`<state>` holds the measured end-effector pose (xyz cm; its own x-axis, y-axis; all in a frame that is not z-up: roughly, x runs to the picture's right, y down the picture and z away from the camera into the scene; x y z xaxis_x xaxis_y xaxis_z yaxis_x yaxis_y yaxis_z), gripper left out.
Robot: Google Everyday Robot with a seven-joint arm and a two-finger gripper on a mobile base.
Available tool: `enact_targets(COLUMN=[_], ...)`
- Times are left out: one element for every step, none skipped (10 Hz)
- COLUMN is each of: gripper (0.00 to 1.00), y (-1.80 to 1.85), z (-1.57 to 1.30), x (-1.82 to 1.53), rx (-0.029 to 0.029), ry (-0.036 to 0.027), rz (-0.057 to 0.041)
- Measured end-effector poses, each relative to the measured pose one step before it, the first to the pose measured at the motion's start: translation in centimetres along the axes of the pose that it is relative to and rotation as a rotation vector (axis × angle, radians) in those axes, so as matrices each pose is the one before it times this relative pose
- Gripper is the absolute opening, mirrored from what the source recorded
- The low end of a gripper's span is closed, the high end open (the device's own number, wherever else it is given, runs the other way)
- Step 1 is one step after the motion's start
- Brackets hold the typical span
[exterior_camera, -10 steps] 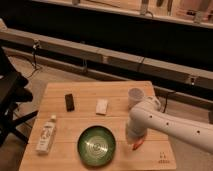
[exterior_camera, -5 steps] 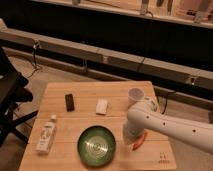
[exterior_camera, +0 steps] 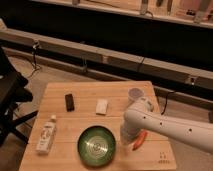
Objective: Push the ceramic bowl across the table
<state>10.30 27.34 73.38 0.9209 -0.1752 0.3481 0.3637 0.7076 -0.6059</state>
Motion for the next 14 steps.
enact_targets(gripper=[0.02,0.02,0.02,0.02,0.02,0.02,0.02,0.02,0.02,0.02,0.02,0.02,0.02,0.02], y=[-0.163,-0.083,-0.059,-0.101,-0.093,-0.077,-0.003,-0.069,-0.036,-0.136,-0.062,-0.069,-0.050,-0.030], z=[0.159,0.154,0.143,0.066,0.092,0.074,0.094,0.061,0.090,0.105,0.070,0.083,0.041,0.088], x=[-0.342,-0.248,-0.212,-0.203,-0.224,-0.172,-0.120,-0.182,-0.159,-0.287,-0.179,-0.170,-0.175,-0.172], rx=[-0.00212,-0.00179,-0.00189,-0.00120,-0.00143,-0.00123,-0.00340,-0.00159,-0.00172,-0.00145,-0.00133,-0.00160,-0.00171,-0.00303], ry=[-0.00128,-0.00236,-0.00112,-0.00108,-0.00118,-0.00023,0.00050,-0.00082,0.00055,-0.00038,-0.00019,-0.00011,0.00014,0.00103], rz=[-0.00782,-0.00372,-0.00318,-0.00427,-0.00389,-0.00352,-0.00282,-0.00304,-0.00169,-0.00387,-0.00251,-0.00197,-0.00168,-0.00254])
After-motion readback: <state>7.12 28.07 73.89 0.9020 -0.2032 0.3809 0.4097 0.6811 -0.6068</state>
